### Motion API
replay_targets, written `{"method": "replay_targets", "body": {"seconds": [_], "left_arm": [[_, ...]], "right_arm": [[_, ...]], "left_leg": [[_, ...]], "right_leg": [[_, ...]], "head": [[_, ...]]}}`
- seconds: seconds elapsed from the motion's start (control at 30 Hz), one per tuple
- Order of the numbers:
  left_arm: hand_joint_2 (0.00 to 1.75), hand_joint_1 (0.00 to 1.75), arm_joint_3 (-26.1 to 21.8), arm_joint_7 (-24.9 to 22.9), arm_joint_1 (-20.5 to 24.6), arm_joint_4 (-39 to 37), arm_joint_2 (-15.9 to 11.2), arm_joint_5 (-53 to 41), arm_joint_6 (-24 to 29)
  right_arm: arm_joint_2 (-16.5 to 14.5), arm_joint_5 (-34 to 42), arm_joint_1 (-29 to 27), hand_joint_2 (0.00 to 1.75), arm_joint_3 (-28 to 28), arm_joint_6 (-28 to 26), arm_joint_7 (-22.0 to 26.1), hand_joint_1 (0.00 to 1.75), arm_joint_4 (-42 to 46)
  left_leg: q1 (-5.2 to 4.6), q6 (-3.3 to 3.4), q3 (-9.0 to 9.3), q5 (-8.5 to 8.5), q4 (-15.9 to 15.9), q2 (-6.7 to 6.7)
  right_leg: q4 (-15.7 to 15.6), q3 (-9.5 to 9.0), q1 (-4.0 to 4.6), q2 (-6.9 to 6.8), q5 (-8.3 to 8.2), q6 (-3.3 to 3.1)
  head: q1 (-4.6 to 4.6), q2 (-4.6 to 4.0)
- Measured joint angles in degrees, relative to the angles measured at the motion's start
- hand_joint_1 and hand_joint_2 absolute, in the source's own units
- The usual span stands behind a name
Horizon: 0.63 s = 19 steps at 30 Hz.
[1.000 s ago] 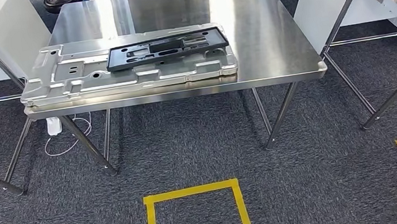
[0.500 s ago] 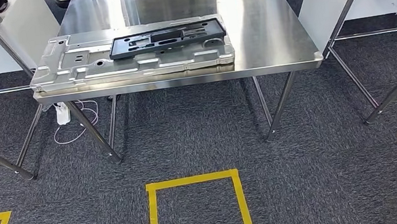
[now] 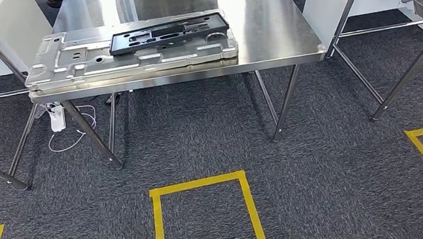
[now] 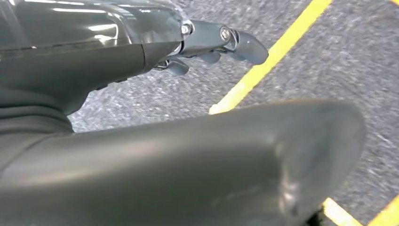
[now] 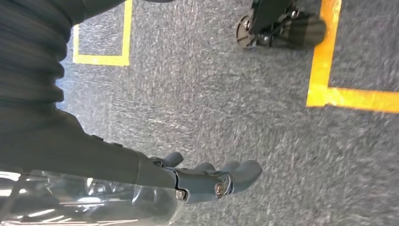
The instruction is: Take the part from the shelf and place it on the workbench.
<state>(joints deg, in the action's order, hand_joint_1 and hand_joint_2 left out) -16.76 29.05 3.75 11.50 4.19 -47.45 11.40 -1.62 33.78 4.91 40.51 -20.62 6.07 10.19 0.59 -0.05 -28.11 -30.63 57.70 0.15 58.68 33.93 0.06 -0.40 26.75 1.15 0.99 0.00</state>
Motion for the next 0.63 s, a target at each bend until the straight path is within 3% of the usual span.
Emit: {"method": "replay_targets", "body": {"seconds": [0.07, 0.13, 0.17, 0.2, 0.23, 0.3, 0.37, 0.47, 0.5, 0.57, 0.6, 0.63], "left_arm": [[0.0, 0.0, 0.0, -0.21, 0.07, -0.03, 0.16, -0.04, -0.06], [0.0, 0.0, 0.01, -0.4, 0.02, -0.06, 0.41, -0.09, -0.22], [0.0, 0.0, 0.01, -0.54, -0.02, -0.09, 0.53, -0.12, -0.32], [0.0, 0.0, 0.01, -0.68, -0.04, -0.12, 0.64, -0.13, -0.41], [0.0, 0.0, 0.01, -0.81, -0.04, -0.15, 0.73, -0.14, -0.48], [0.0, 0.0, 0.01, -1.01, -0.03, -0.18, 0.94, -0.15, -0.56], [0.0, 0.0, 0.0, -1.19, 0.04, -0.18, 1.1, -0.2, -0.58], [0.0, 0.0, 0.01, -1.48, 0.1, -0.18, 1.26, -0.22, -0.58], [0.0, 0.0, 0.01, -1.55, 0.07, -0.19, 1.28, -0.22, -0.58], [0.0, 0.0, 0.0, -1.67, 0.01, -0.21, 1.3, -0.22, -0.58], [0.0, 0.0, 0.0, -1.67, -0.01, -0.22, 1.3, -0.22, -0.6], [0.0, 0.0, 0.0, -1.67, -0.02, -0.22, 1.3, -0.22, -0.6]], "right_arm": [[-0.1, -0.35, 0.2, 1.75, 0.02, 0.1, 0.69, 0.0, -0.01], [-0.2, -0.94, 0.52, 1.75, 0.03, 0.15, 1.38, 0.0, -0.01], [-0.24, -1.22, 0.65, 1.75, 0.04, 0.16, 1.6, 0.0, -0.01], [-0.27, -1.55, 0.76, 1.75, 0.06, 0.14, 1.73, 0.0, -0.01], [-0.29, -1.87, 0.88, 1.75, 0.1, 0.11, 1.77, 0.0, 0.0], [-0.3, -2.54, 1.29, 1.75, 0.22, 0.01, 1.61, 0.0, 0.01], [-0.3, -3.14, 1.74, 1.75, 0.38, -0.23, 1.27, 0.0, 0.01], [-0.22, -3.75, 1.79, 1.75, 0.67, -0.77, 0.5, 0.0, -0.01], [-0.18, -3.83, 1.76, 1.75, 0.77, -0.92, 0.31, 0.0, -0.01], [0.02, -3.95, 1.71, 1.75, 0.97, -1.22, 0.08, 0.0, -0.01], [0.15, -3.97, 1.66, 1.75, 1.06, -1.34, 0.0, 0.0, -0.02], [0.25, -3.98, 1.63, 1.75, 1.11, -1.42, -0.04, 0.0, -0.02]], "left_leg": [[0.14, 0.77, -1.16, 1.01, -0.09, 0.13], [0.14, 0.92, -2.64, 2.05, -0.02, 0.17], [0.14, 0.88, -3.37, 2.54, 0.03, 0.19], [0.16, 0.81, -4.07, 3.01, 0.1, 0.22], [0.2, 0.68, -4.69, 3.43, 0.19, 0.21], [0.25, 0.24, -5.64, 4.15, 0.42, 0.18], [0.2, -0.44, -6.2, 4.86, 0.57, 0.16], [0.3, -1.5, -6.55, 5.82, 0.51, 0.14], [0.36, -1.74, -6.84, 5.26, 0.97, 0.11], [0.41, -1.96, -8.34, 1.4, 5.03, 0.06], [0.38, -1.98, -9.46, -1.34, 8.66, 0.04], [0.39, -2.0, -10.08, -2.86, 10.74, 0.03]], "right_leg": [[4.44, 1.78, -0.25, 0.04, 4.16, 0.44], [11.79, 4.11, -0.38, 0.05, 8.76, 0.69], [14.27, 4.54, -0.45, 0.05, 9.6, 0.8], [14.89, 4.01, -0.54, 0.05, 9.27, 0.88], [13.17, 2.3, -0.64, 0.05, 7.95, 0.93], [4.81, -3.54, -0.77, 0.06, 5.13, 0.93], [-2.0, -7.67, -0.56, 0.17, 4.42, 0.74], [-3.27, -7.63, -0.31, 0.21, 4.15, -0.14], [-3.27, -7.21, -0.37, 0.16, 3.74, -0.63], [-3.38, -6.17, -0.5, 0.05, 2.79, -1.53], [-3.35, -5.62, -0.41, 0.03, 2.43, -1.76], [-3.33, -5.35, -0.37, 0.02, 2.25, -1.85]], "head": [[-0.55, 0.0], [-1.38, 0.0], [-1.67, 0.0], [-1.95, 0.0], [-2.17, 0.0], [-2.58, 0.0], [-2.8, 0.0], [-2.59, 0.0], [-2.49, 0.0], [-1.76, 0.0], [-1.27, 0.0], [-0.94, 0.0]]}}
